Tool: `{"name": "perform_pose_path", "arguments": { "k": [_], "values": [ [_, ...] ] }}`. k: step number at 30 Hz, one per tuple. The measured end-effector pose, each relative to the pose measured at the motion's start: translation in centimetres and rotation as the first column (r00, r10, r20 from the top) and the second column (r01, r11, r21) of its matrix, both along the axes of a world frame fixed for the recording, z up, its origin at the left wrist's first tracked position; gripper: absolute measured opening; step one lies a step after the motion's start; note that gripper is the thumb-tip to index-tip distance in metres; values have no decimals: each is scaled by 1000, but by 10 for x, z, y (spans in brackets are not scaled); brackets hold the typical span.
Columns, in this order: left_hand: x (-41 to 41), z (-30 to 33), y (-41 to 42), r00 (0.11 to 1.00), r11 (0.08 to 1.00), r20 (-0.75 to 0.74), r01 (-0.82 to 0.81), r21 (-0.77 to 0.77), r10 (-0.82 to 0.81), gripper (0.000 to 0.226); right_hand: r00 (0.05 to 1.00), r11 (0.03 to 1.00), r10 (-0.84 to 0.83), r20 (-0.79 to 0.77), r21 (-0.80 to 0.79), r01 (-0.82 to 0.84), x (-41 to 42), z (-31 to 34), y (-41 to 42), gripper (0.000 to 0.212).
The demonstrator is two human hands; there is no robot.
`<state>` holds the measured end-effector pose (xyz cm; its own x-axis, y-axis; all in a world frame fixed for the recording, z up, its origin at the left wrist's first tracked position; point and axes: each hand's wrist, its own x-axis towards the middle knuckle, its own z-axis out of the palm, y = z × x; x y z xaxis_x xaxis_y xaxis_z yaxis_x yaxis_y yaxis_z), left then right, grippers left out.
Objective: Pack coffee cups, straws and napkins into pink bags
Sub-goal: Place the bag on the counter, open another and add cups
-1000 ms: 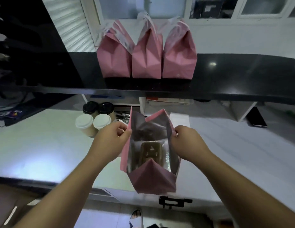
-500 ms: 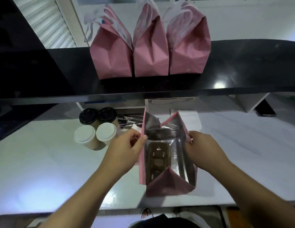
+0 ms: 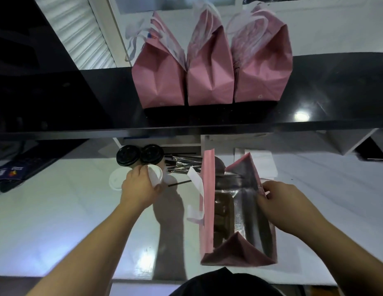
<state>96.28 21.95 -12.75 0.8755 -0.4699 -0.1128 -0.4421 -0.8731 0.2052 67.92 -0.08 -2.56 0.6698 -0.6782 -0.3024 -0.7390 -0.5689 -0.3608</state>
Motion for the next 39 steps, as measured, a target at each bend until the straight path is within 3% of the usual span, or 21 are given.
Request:
{"name": "perform_pose_path", "arguments": {
  "k": [10,12,15,18,23,25,29,32,36,39],
  "values": [
    [4,-3,-1,999,1000,37,17,25,-18,84,999,999,32,2,20,-32,7,0,-5,29],
    [-8,14,0,999,999,29,33,-31,-32,88,999,999,39,4,16,-39,7,-1,-6,28],
    [-27,58,2,998,970,22,61,-236,-58,95,999,999,43,-4,24,-43,7,-3,-7,28],
    [-47,116,1,982,892,108,187,-411,-156,90,999,999,46,-9,20,-46,7,-4,-7,28],
    [-90,196,-24,864,754,123,489,-440,-488,89,998,992,55,-12,111,-53,9,3,-7,29],
    [-104,202,-42,773,698,94,613,-370,-628,88,999,992,52,-16,114,-50,8,5,-8,27],
    [-119,180,-82,634,630,27,772,-82,-773,88,997,994,48,-52,98,-43,2,6,-13,25],
    [-128,156,-108,582,579,-76,813,57,-809,86,997,996,48,-56,83,-43,0,3,-14,22],
    [-132,120,-132,529,504,-91,839,207,-843,73,998,996,51,-40,74,-48,-1,2,-15,25],
    [-130,104,-138,549,496,-109,810,311,-828,71,998,996,48,-36,83,-45,-3,2,-16,27]
  ]
}}
